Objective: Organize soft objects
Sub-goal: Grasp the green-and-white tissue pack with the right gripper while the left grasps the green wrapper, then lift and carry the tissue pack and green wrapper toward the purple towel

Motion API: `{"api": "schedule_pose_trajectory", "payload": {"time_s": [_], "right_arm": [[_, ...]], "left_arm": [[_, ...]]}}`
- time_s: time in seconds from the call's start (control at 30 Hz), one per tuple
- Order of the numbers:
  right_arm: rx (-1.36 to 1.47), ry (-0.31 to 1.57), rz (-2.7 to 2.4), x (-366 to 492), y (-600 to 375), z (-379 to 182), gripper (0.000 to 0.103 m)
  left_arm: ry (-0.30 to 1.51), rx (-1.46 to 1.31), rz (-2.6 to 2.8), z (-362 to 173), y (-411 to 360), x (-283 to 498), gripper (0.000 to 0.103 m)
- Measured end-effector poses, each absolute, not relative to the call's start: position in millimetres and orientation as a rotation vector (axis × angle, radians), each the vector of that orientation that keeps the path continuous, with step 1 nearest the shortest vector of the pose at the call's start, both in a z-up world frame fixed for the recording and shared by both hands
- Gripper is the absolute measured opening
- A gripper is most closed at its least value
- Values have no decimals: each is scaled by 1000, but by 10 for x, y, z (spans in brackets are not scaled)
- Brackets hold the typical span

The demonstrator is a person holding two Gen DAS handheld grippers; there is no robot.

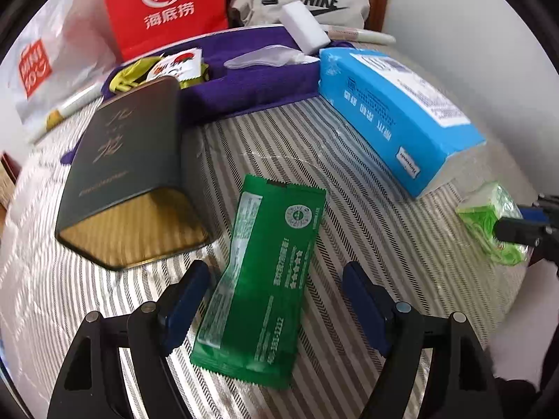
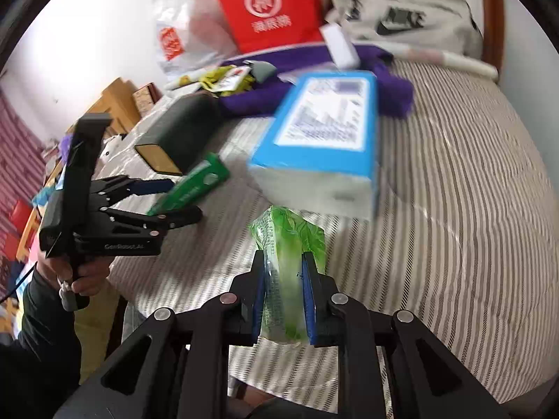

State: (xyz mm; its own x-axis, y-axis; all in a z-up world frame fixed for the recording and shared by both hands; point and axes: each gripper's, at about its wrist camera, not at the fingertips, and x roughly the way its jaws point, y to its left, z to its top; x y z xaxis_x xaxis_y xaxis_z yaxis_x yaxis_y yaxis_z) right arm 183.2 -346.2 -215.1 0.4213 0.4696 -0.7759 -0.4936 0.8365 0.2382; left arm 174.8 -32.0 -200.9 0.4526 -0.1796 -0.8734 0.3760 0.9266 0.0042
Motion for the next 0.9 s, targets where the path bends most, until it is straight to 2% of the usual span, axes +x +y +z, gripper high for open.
{"api": "schedule_pose_trajectory", "payload": {"time_s": [0.03, 0.13, 0.2, 0.3, 0.9], "right_arm": [[-17, 969, 597, 1860, -3482, -2185, 19], [44, 977, 612, 1921, -3562, -2231, 21], [61, 977, 607, 1951, -3600, -2260, 28], [77, 979, 603, 1971, -3647, -2278, 32], [131, 988, 583, 1915, -3928, -2198, 36]], "left_arm": [[1041, 210, -345, -2000, -336, 1752, 75], [1023, 190, -326, -1976, -271, 1728, 58], [1014, 170, -313, -1958, -211, 1725, 41], [1012, 131, -328, -1954, -133, 1662, 33], [1031, 91, -318, -1950, 32, 1338, 32]]}}
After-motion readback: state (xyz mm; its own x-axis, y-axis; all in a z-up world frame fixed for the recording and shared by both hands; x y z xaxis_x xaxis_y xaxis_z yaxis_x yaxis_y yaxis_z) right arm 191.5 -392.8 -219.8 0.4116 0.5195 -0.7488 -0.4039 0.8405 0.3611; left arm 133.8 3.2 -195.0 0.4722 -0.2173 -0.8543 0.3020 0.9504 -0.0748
